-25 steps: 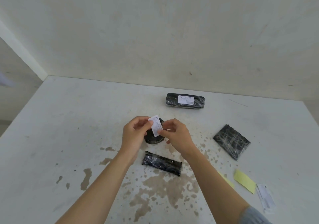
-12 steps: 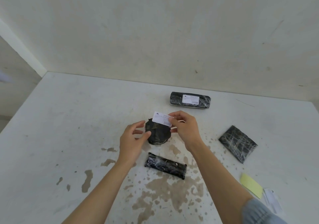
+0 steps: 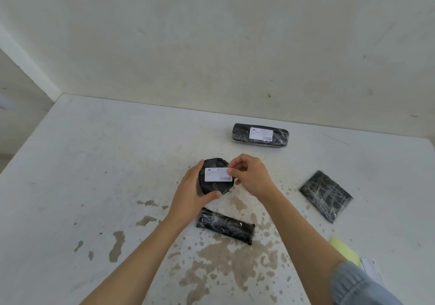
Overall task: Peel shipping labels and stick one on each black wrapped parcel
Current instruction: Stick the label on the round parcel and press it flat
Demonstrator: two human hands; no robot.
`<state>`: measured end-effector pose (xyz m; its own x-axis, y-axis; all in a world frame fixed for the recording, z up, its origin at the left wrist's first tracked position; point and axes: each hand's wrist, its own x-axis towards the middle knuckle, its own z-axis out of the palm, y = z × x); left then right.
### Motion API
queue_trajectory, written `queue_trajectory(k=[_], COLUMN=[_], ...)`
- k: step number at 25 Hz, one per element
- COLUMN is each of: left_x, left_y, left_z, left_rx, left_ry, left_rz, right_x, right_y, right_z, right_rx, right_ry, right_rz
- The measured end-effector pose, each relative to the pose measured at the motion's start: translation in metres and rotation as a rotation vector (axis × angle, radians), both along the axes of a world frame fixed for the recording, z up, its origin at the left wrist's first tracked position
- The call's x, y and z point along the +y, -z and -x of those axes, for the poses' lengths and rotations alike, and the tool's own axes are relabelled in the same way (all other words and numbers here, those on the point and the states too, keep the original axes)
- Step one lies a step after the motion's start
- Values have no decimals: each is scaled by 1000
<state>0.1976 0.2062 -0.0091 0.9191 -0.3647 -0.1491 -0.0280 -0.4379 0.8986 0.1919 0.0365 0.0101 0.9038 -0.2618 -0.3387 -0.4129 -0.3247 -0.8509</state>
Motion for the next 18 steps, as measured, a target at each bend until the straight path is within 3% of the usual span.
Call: queue_trajectory(k=[9, 12, 14, 17, 18], left_x=[1, 2, 3, 5, 5], left_y=[4, 9, 13, 26, 29], left_z=[-1, 1, 4, 9, 10], left_rx=[17, -8, -149, -604, -668], left_ry=[-9, 13, 37, 143, 178], left_rz=[68, -26, -228, -469, -534], right_x=[-1, 1, 3, 6, 7], right_y=[5, 7, 7, 7, 7], right_z=[-8, -7, -7, -6, -6], right_rx=[-8, -27, -41, -61, -66], right_ry=[-39, -32, -37, -48, -51], right_rz=[81, 133, 160, 191, 201])
